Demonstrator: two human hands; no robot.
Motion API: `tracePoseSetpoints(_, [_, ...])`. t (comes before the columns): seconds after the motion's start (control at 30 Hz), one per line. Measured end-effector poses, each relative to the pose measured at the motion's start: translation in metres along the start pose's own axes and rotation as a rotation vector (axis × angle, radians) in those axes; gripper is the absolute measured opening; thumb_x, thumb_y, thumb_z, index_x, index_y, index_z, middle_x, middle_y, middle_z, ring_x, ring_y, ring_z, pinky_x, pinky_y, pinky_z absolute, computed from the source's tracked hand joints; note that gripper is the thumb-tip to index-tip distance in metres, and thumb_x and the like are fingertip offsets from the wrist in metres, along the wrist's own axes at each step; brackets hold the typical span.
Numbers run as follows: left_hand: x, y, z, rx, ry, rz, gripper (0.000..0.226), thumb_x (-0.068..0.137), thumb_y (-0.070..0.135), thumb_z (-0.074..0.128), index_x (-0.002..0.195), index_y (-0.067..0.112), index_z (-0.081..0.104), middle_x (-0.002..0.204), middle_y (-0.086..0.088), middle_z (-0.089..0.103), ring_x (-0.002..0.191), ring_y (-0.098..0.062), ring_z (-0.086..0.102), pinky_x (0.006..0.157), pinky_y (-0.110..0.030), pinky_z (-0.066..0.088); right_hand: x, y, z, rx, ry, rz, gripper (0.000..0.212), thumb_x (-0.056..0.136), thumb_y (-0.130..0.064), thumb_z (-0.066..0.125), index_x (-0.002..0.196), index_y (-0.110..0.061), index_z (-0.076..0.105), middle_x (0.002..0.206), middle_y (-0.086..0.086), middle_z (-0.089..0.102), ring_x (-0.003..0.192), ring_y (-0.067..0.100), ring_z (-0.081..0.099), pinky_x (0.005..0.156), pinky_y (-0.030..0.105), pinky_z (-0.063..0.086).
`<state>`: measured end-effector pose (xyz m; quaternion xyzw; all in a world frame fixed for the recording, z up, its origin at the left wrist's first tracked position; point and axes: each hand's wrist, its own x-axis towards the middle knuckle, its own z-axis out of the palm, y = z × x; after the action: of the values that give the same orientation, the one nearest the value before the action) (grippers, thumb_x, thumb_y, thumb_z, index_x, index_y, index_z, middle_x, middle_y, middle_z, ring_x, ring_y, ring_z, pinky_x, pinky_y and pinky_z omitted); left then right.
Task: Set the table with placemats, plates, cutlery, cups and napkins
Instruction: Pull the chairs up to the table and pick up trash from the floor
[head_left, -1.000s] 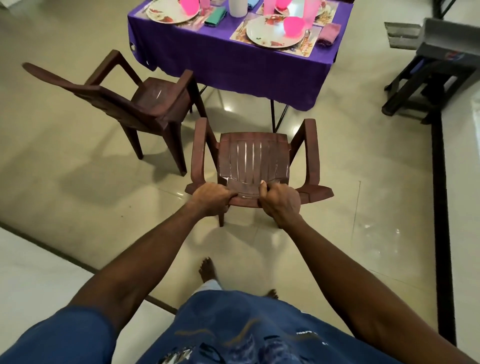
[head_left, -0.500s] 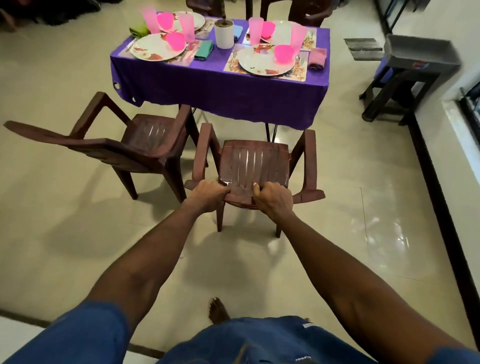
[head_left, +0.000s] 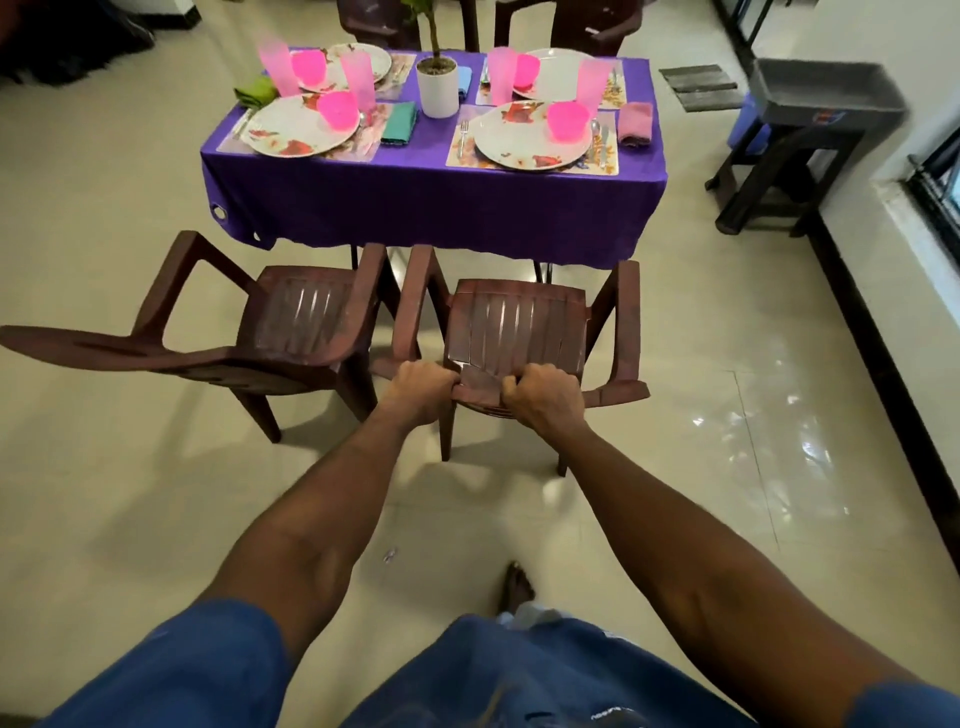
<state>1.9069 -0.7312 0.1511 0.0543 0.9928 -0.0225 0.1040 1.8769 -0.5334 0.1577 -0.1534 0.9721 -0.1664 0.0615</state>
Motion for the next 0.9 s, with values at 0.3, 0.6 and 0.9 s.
tracePoseSetpoints(0.3, [0.039,-0.013,-0.002,0.021,0.023,0.009,0.01,0.092,0.03,0.055,0.093,0.029,0.065,0.081,0.005,0.063,0.076,-0.018,0.063,0.07,-0.035,0.052,0.045,0.006,-0.001,-0.011,-0.026,0.041,0.041,0.091,-0.045,0.039,0.073,-0.018,0.064,0.062,-0.001,0.058,0.053,0.013,0.053,0.052,0.022,0.038])
tracePoseSetpoints(0.6, [0.048,-0.021,0.001,0.07,0.056,0.087,0.008,0.091,0.026,0.056,0.092,0.025,0.064,0.08,0.003,0.066,0.074,-0.019,0.066,0.067,-0.034,0.055,0.055,0.006,0.005,-0.001,-0.016,0.116,0.04,0.087,-0.045,0.035,0.075,-0.02,0.064,0.064,-0.004,0.059,0.059,0.016,0.058,0.063,0.029,0.053])
tracePoseSetpoints(0.9, [0.04,-0.017,0.009,0.03,0.09,0.079,0.014,0.088,0.024,0.053,0.093,0.023,0.066,0.086,0.001,0.069,0.08,-0.024,0.067,0.068,-0.034,0.052,0.043,0.005,0.005,-0.041,-0.005,0.102,0.044,0.085,-0.043,0.029,0.069,-0.016,0.06,0.068,0.003,0.061,0.061,0.025,0.058,0.064,0.034,0.053])
